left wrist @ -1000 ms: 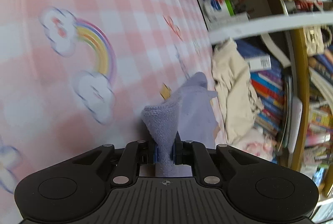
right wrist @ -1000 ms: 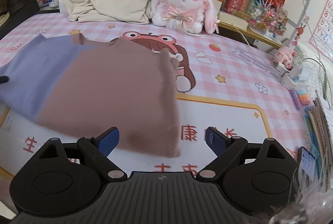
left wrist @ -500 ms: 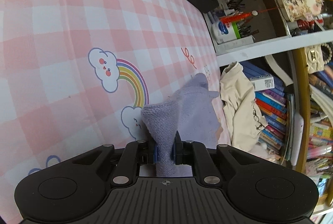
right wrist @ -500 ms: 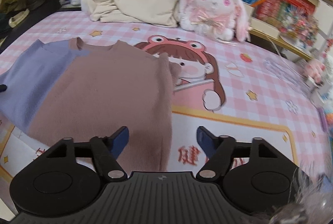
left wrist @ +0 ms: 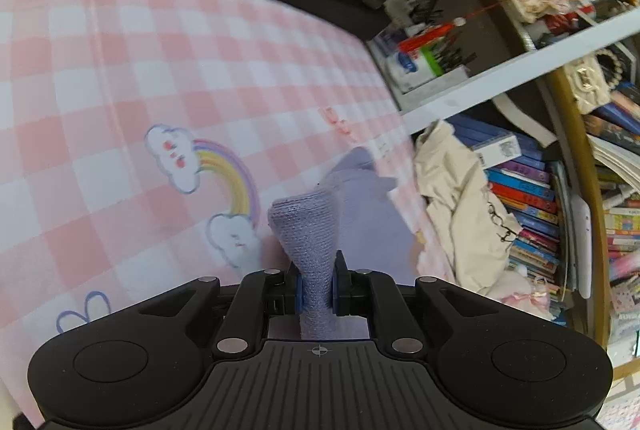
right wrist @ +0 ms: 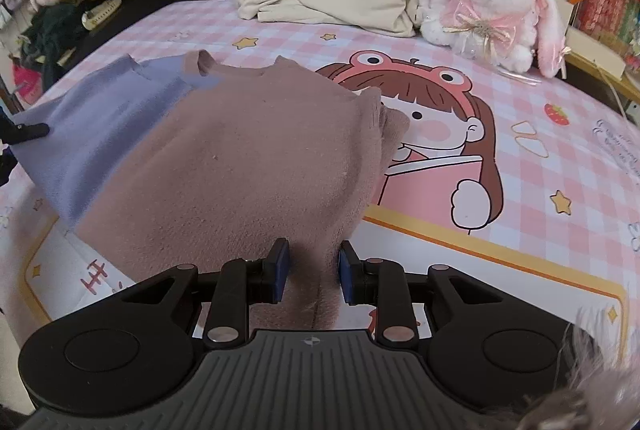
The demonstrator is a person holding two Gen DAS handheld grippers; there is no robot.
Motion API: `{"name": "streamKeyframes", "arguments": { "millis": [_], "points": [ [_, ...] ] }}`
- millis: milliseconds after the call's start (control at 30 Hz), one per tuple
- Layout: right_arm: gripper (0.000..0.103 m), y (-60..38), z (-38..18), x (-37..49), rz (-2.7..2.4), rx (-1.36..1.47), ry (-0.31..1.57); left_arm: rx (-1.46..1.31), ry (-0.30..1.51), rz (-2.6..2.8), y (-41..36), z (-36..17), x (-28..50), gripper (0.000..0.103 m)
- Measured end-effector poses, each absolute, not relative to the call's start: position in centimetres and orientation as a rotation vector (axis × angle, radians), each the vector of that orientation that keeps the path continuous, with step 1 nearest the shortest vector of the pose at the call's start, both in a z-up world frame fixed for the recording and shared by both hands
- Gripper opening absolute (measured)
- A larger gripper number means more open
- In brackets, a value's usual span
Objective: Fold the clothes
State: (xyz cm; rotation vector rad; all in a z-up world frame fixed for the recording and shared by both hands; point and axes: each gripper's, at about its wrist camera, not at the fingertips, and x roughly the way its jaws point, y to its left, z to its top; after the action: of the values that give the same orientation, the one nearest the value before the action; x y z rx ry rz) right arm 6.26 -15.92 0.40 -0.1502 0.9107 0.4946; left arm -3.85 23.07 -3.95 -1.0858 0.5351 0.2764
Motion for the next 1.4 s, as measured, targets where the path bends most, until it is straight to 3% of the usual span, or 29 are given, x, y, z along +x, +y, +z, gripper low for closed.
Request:
{"name": "streamKeyframes", "arguments": {
  "millis": [500, 700, 800, 867, 933, 967, 1167, 1300, 1333, 1367, 1400],
  "points": [
    [0.025, -17.6, -0.4, 7.5, 0.611, -0.087, 0.903, -0.763, 0.429, 0.044, 11.6, 7.3, -2.5, 0.01],
    [0.025, -18.4, -0.8, 7.9, 0.65, -0.043, 0.901, -0.552, 0.598, -0.094, 2.3, 5.3, -1.3, 0.012],
    [0.025, -19.3, -1.1, 8.4, 0.671, 0.02, 0.928, -0.43, 0.744, -0.174, -2.0, 3.0, -0.1, 0.032],
    [0.026, -20.0, -1.2, 8.7, 0.695, 0.052, 0.94, -0.442, 0.765, -0.182, -2.5, 2.2, 0.1, 0.057],
    [0.028, -20.9, -1.3, 9.0, 0.719, 0.1, 0.961, -0.486, 0.761, -0.181, -2.3, 1.9, 0.1, 0.069],
    [0.028, -21.4, -1.3, 9.2, 0.723, 0.128, 0.977, -0.519, 0.768, -0.183, -2.1, 1.9, 0.2, 0.07],
    [0.034, -24.9, 0.1, 9.7, 0.717, 0.249, 0.997, -0.681, 0.687, -0.296, -0.1, 3.8, -1.5, 0.07],
    [0.067, -26.4, 2.0, 10.6, 0.759, 0.401, 1.005, -0.627, 0.558, -0.198, 2.5, 5.8, -3.4, 0.068],
    [0.069, -26.6, 2.4, 10.8, 0.776, 0.441, 1.009, -0.574, 0.561, -0.147, 3.0, 5.9, -3.7, 0.064],
    [0.069, -26.2, 2.7, 11.1, 0.801, 0.466, 1.018, -0.516, 0.577, -0.117, 3.3, 5.9, -3.8, 0.04],
    [0.07, -25.7, 2.9, 11.4, 0.825, 0.49, 1.027, -0.46, 0.602, -0.106, 3.3, 5.6, -3.6, 0.028]
  ]
}}
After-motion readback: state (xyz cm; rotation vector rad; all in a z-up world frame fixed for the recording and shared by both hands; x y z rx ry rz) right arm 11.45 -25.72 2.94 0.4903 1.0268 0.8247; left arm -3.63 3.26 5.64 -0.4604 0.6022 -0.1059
